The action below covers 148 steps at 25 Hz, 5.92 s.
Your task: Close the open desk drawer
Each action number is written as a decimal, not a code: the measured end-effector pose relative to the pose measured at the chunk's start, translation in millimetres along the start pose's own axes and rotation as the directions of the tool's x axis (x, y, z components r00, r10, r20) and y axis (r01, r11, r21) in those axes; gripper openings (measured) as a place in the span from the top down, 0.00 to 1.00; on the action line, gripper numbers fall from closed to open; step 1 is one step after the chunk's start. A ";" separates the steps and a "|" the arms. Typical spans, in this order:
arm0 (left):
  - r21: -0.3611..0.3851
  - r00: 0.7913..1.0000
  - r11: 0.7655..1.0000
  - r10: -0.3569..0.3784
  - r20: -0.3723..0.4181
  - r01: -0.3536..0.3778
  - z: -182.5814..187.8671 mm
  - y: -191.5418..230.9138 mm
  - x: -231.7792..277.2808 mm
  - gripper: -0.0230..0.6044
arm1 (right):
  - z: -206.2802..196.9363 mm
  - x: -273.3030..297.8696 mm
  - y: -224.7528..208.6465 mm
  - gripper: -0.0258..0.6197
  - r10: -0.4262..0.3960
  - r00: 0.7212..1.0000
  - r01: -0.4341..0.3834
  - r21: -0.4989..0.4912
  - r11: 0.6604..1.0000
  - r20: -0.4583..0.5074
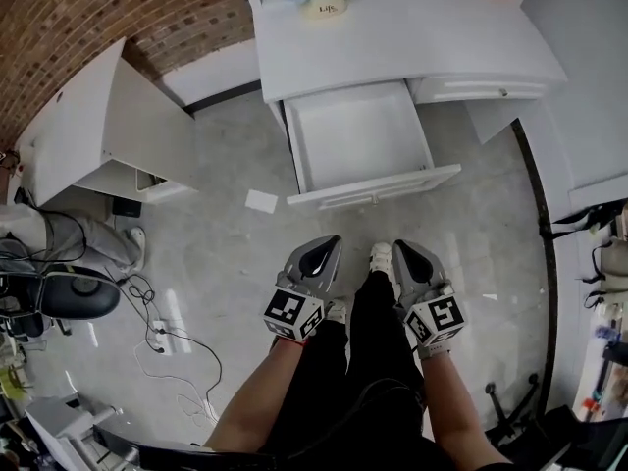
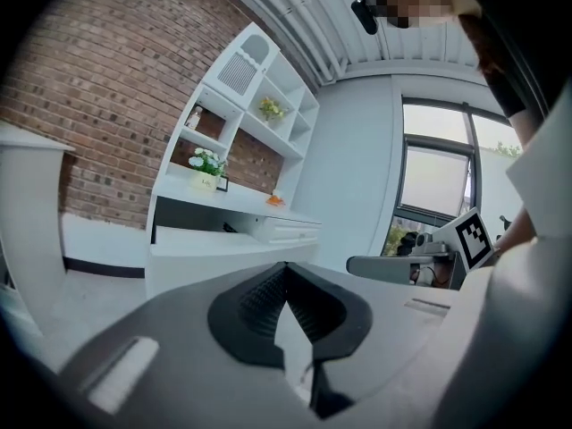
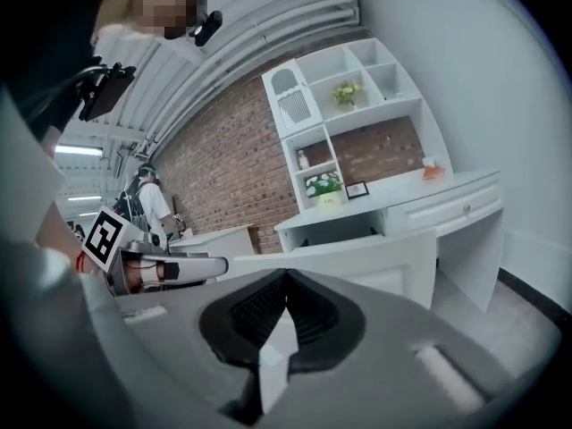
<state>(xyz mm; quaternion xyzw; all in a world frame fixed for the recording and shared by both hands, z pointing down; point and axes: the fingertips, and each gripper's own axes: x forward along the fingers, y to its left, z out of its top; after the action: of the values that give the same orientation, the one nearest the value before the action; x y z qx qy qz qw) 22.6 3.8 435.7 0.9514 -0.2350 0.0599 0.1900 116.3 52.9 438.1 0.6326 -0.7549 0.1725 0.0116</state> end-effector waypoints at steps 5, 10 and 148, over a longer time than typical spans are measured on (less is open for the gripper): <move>0.013 0.999 0.999 0.032 -0.001 -0.032 -16.7 6.1 28.7 0.96 | -14.0 27.3 -21.2 0.96 0.033 0.999 -0.033 -0.007 0.999 -0.026; 0.093 1.000 0.995 0.031 0.006 -0.031 -40.4 13.0 62.3 0.96 | -27.0 52.0 -47.2 0.96 0.049 0.999 -0.050 -0.028 0.998 -0.021; -0.109 0.931 0.937 0.345 0.121 -0.333 13.6 241.9 269.8 0.96 | -2.4 347.2 -166.9 0.96 0.098 0.995 -0.096 0.062 0.993 -0.031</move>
<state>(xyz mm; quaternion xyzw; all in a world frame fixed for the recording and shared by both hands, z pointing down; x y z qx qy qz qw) 147.3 -313.7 558.8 0.8891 -0.4108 0.0154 0.2011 206.7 -300.0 563.3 0.5924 -0.7788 0.2063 -0.0031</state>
